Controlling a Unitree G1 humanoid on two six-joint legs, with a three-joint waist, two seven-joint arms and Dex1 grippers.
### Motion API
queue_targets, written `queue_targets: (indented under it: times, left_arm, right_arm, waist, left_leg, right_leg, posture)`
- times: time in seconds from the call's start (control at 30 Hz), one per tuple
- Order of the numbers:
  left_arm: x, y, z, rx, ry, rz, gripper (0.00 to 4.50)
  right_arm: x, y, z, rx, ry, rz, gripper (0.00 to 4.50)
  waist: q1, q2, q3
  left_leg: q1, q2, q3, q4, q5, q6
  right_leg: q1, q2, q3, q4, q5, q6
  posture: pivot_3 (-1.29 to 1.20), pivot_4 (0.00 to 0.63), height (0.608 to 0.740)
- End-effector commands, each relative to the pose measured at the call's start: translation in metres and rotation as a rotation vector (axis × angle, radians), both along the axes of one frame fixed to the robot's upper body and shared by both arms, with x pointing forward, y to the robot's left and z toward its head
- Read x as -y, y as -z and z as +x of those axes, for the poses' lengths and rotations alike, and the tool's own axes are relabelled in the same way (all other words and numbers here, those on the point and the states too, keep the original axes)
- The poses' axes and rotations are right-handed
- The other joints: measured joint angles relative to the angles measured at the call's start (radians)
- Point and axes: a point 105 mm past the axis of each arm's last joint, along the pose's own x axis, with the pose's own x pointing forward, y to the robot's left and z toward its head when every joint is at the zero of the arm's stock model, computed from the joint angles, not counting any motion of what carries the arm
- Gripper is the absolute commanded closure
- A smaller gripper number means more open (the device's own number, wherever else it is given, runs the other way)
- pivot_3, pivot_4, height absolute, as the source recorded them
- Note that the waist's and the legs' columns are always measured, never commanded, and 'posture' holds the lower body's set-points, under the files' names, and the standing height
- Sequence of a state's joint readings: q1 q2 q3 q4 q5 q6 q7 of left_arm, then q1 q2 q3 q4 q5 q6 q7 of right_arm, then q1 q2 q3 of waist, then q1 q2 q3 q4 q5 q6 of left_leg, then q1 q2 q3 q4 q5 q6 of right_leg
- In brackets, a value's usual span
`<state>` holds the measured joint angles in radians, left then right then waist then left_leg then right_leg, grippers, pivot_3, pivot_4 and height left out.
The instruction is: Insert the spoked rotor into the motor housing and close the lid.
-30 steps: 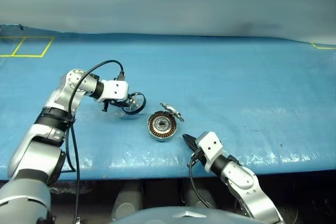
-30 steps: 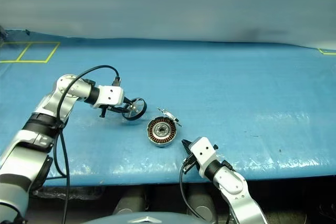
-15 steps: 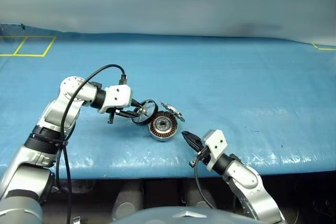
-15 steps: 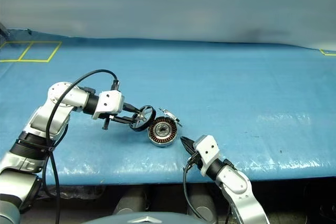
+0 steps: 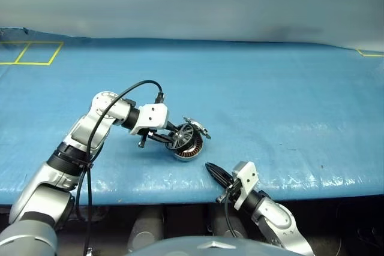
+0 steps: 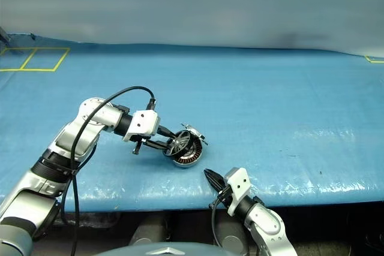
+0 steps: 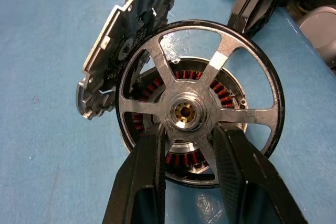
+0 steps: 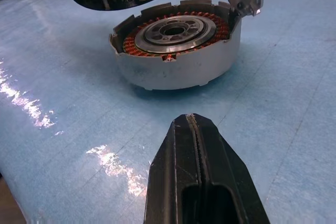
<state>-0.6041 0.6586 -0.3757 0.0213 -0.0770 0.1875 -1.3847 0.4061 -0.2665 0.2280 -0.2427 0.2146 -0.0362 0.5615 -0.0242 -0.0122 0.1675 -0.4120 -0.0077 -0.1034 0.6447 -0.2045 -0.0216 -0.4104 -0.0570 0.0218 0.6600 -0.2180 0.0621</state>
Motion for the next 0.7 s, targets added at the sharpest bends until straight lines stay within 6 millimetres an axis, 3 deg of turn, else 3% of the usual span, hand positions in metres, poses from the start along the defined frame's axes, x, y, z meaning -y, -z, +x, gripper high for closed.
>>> queue_targets:
  times: [0.03,0.7]
  left_arm:
    - [0.008,-0.008,0.002,0.040,0.054,0.013,3.50]
    - [0.010,0.002,0.019,0.073,0.063,0.093,3.50]
  right_arm:
    - [-0.001,-0.008,0.003,0.041,0.009,0.012,4.50]
    - [-0.003,-0.005,0.004,0.036,0.035,0.001,4.50]
  waist:
    - [0.000,0.000,0.000]
    - [0.000,0.000,0.000]
  left_leg:
    - [0.000,0.000,0.000,0.000,0.000,0.000]
    - [0.000,0.000,0.000,0.000,0.000,0.000]
  right_leg:
    - [0.000,0.000,0.000,0.000,0.000,0.000]
    - [0.000,0.000,0.000,0.000,0.000,0.000]
  posture:
    - [0.00,0.150,0.740]
    - [0.00,0.150,0.740]
